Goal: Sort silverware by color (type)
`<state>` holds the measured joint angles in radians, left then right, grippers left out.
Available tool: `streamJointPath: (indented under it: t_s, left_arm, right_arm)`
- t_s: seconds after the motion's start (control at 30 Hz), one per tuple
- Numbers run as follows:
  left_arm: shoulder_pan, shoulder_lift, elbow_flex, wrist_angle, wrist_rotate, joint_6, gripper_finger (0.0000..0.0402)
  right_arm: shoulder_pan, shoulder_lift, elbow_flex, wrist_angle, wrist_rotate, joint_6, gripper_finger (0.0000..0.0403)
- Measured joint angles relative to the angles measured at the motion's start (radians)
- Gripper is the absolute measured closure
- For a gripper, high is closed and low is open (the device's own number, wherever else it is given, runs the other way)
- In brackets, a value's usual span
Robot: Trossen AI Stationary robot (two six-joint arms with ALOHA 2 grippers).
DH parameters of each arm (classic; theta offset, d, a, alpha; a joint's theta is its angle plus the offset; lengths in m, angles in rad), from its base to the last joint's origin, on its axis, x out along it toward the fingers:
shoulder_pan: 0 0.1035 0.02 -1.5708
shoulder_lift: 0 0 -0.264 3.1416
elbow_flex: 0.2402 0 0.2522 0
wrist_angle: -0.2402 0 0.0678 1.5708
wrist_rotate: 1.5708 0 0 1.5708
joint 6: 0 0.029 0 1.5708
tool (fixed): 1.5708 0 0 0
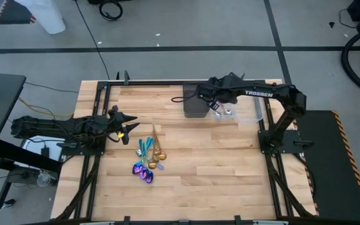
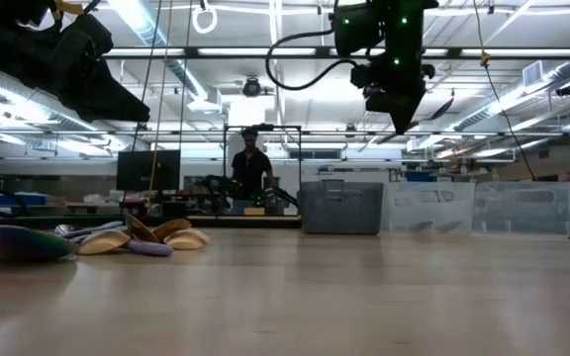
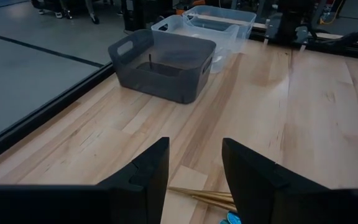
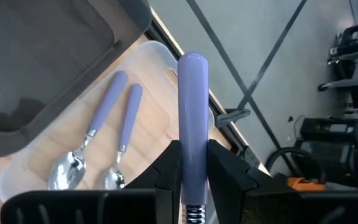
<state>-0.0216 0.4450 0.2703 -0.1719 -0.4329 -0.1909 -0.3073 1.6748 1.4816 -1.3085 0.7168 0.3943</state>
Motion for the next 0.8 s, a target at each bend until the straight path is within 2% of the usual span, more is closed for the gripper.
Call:
streamJointPath:
  t_s: [0.27,0.8]
  left_arm:
    - [0.000,0.000,0.000,-0.007,0.000,-0.007,0.0246]
    - [0.000,0.000,0.000,-0.005,0.000,-0.007,0.0246]
  right_arm:
    - [0.000,0.000,-0.093,0.021,0.001,-0.058,0.0332]
    - [-0.037,0.000,-0.270,0.293,-0.009,-0.209,0.0331]
